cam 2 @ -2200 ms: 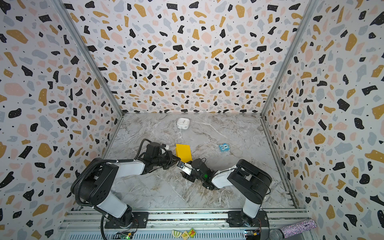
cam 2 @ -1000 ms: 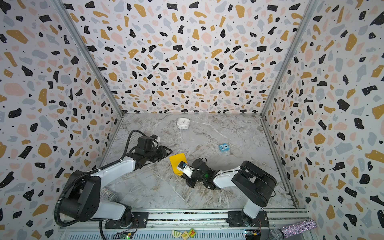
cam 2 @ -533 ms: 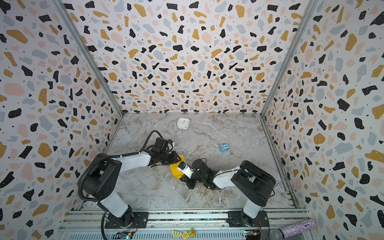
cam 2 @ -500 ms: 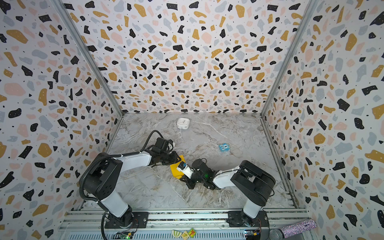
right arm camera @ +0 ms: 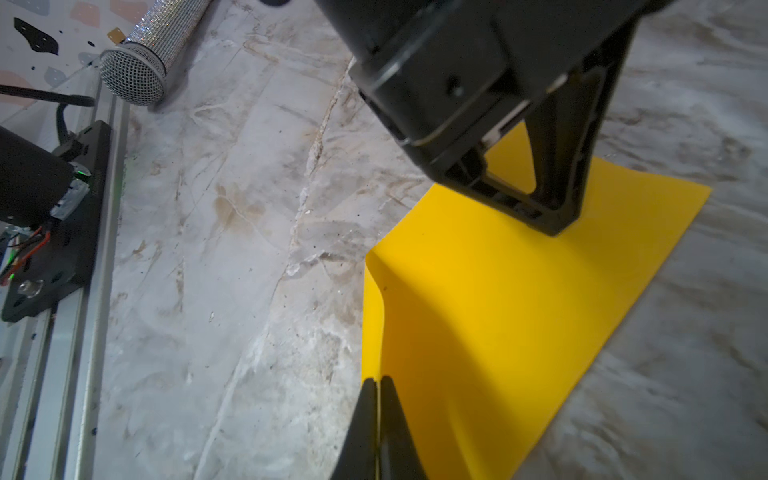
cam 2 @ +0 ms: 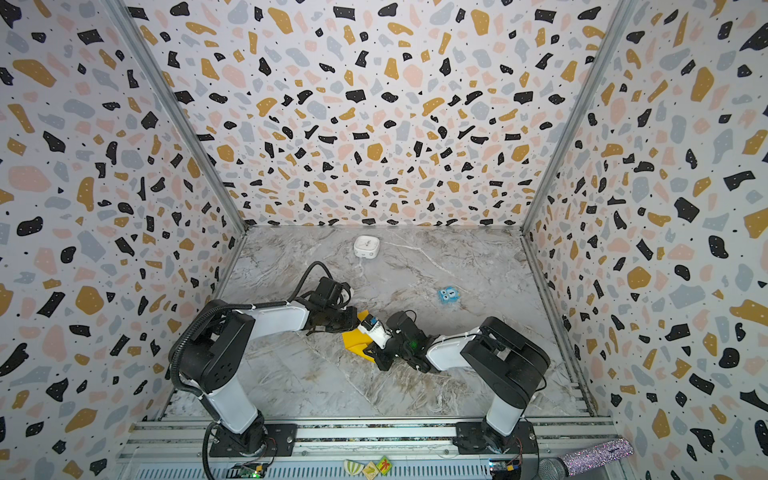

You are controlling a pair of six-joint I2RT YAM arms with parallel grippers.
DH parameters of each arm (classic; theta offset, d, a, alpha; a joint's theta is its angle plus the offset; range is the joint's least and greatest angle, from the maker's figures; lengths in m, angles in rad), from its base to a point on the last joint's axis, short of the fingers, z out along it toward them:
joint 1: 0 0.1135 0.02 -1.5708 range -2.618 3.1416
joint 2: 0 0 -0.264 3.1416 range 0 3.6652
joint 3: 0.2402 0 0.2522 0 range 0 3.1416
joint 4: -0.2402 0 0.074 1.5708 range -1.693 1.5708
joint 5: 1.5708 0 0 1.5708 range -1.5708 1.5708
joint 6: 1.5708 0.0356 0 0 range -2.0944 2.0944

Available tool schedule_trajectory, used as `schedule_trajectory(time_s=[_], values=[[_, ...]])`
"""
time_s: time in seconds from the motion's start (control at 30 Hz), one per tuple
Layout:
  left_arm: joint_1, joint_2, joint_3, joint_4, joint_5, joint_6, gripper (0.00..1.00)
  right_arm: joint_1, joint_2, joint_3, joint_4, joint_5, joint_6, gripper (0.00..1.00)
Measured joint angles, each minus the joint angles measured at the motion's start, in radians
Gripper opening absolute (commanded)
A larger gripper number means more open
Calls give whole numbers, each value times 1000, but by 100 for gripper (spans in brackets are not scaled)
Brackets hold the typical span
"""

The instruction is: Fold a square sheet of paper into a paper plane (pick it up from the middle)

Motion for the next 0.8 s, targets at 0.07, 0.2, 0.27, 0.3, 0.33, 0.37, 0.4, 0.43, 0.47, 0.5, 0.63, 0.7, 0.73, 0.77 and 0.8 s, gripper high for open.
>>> schedule_trajectory(time_s=[0.07,0.2,0.27,0.3,0.33,0.37,0.4,0.43,0.47,0.5,0.63,0.7,0.73,0.77,0.8], values=[[0,4,5,-1,0,6,9,0,9,9,-4,5,0,6],[-5,12,14,0,0,15,8,0,23,24,-20,20,0,6],[-5,12,14,-1,0,18,7,0,24,28,-30,30,1,6],[-5,12,14,-1,0,20,7,0,24,30,-34,34,1,6],[-5,12,14,-1,0,22,7,0,24,33,-39,39,2,6],[-5,12,14,-1,0,24,7,0,24,34,-41,42,2,6],[-5,12,14,-1,0,25,7,0,24,35,-43,45,2,6],[-5,12,14,-1,0,26,7,0,25,35,-46,48,2,6],[-5,12,14,-1,0,26,7,0,25,35,-48,54,3,6],[-5,12,14,-1,0,26,7,0,25,35,-49,58,4,6],[-5,12,14,-1,0,26,7,0,27,37,-52,67,8,7],[-5,12,14,-1,0,26,6,0,29,38,-53,69,10,7],[-5,12,14,-1,0,26,6,0,31,38,-54,72,10,7],[-5,12,14,-1,0,26,6,0,32,39,-55,74,11,7],[-5,12,14,-1,0,26,6,-1,34,39,-55,78,12,7]])
